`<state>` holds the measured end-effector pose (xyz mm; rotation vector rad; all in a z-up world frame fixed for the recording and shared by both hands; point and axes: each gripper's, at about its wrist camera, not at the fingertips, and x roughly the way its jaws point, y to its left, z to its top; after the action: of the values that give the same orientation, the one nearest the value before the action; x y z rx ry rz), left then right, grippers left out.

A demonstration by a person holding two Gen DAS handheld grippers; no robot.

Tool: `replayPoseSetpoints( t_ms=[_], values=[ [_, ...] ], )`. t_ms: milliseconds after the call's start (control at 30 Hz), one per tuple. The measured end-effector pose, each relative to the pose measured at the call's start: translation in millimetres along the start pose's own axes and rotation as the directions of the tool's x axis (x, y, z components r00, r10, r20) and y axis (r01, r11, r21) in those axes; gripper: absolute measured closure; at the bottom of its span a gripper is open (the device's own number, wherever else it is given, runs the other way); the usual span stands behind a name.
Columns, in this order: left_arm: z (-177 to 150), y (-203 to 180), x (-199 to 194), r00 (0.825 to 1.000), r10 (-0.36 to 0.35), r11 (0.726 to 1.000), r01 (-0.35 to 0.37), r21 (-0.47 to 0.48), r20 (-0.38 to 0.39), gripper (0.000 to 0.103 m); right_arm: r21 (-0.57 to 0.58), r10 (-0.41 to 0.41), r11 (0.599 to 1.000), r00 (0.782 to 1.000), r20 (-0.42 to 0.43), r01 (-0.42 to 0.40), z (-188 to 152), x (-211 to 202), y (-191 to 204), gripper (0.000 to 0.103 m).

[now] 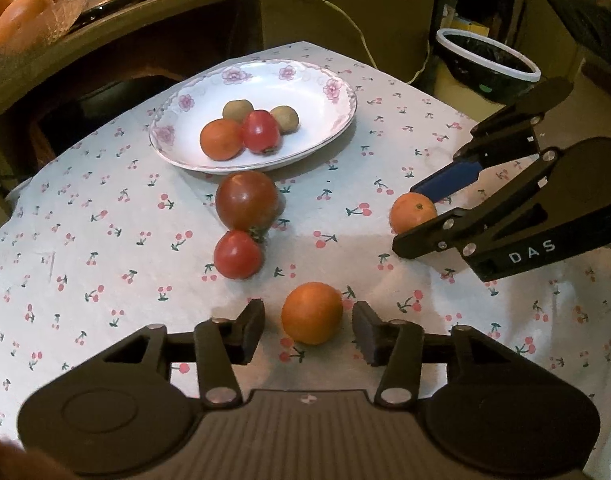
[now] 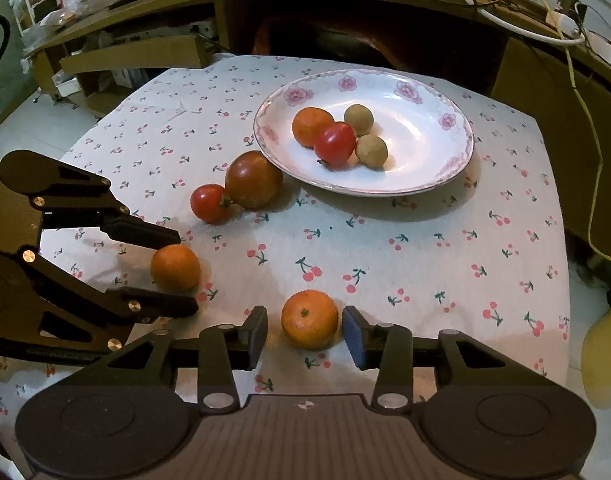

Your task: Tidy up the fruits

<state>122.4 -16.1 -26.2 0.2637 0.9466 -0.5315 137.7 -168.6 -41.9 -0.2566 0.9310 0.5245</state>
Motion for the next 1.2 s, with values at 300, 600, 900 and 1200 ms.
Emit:
replayPoseSetpoints(
  t_ms=[300, 600, 900, 1200],
  values=[
    [-1, 1, 0, 1.000, -0.013, 1.000, 0.013, -0.009, 0.000, 0.049, -0.026, 0.001, 1.000, 1.000, -0.002, -0.001, -1, -2, -1, 0.062],
    [1, 1, 0, 1.000, -0.008, 0.999, 0.008, -0.042, -0.002, 0.066, -0.030, -0.014, 0.999, 1.000, -0.004, 0.014, 0, -1, 2, 0.072],
    [6, 1, -3, 1.000, -0.002, 0.999, 0.003, -0.039, 0.006, 0.066, -0.038, -0.024, 0.999, 1.000, -0.003, 0.024, 3, -2, 4, 0.073],
    [21, 5, -13, 0.998, 0.022, 0.998, -0.019, -0.054, 0.060, 0.066, -0.024, -0.020, 0.999, 0.999, 0.048, 0.021, 18, -8, 7, 0.073]
  ],
)
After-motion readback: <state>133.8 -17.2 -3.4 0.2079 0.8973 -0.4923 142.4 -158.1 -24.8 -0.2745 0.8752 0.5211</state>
